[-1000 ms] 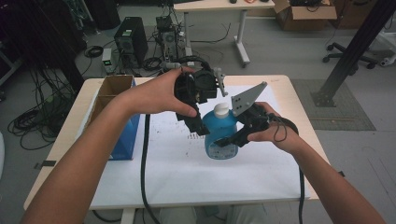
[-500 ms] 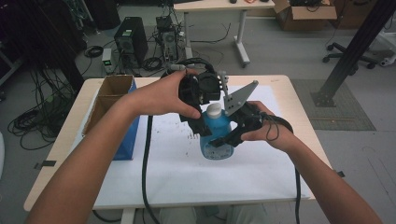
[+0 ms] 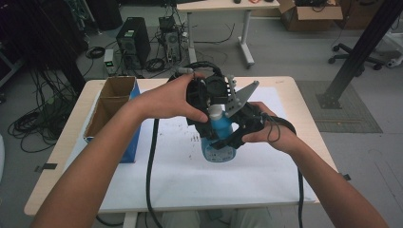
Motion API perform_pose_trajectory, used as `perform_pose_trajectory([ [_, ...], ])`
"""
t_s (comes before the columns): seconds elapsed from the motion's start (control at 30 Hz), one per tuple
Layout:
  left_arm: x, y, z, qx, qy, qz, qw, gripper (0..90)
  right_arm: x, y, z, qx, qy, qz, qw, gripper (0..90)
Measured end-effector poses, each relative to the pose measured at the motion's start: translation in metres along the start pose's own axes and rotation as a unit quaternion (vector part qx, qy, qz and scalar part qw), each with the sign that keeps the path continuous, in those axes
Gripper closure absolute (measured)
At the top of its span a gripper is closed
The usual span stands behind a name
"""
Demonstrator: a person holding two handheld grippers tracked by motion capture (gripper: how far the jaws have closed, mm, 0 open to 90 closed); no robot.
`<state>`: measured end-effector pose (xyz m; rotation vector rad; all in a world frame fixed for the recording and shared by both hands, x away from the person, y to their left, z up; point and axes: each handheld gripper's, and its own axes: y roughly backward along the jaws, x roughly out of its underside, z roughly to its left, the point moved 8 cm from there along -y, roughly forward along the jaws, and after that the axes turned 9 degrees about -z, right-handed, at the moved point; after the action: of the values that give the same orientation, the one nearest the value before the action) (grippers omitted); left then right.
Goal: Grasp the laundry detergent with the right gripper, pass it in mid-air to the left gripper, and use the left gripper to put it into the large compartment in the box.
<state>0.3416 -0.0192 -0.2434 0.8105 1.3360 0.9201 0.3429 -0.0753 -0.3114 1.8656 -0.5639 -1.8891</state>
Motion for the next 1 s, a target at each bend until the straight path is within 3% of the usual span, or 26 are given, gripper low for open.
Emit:
perform_pose_trajectory([
  [0.23,-0.0029,-0.0021,0.0009,-0.001,-0.005,-0.003,1.0,8.8,-0.0025,0.0022,-0.0003,0.003,0.001,-0.002,1.0,44.0],
  [1.0,-0.0006,-0.0025,0.0011,0.004,-0.004,-0.01,0.9999,24.0,-0.0017,0.0015,0.0004,0.001,-0.001,-0.002,1.0,44.0],
])
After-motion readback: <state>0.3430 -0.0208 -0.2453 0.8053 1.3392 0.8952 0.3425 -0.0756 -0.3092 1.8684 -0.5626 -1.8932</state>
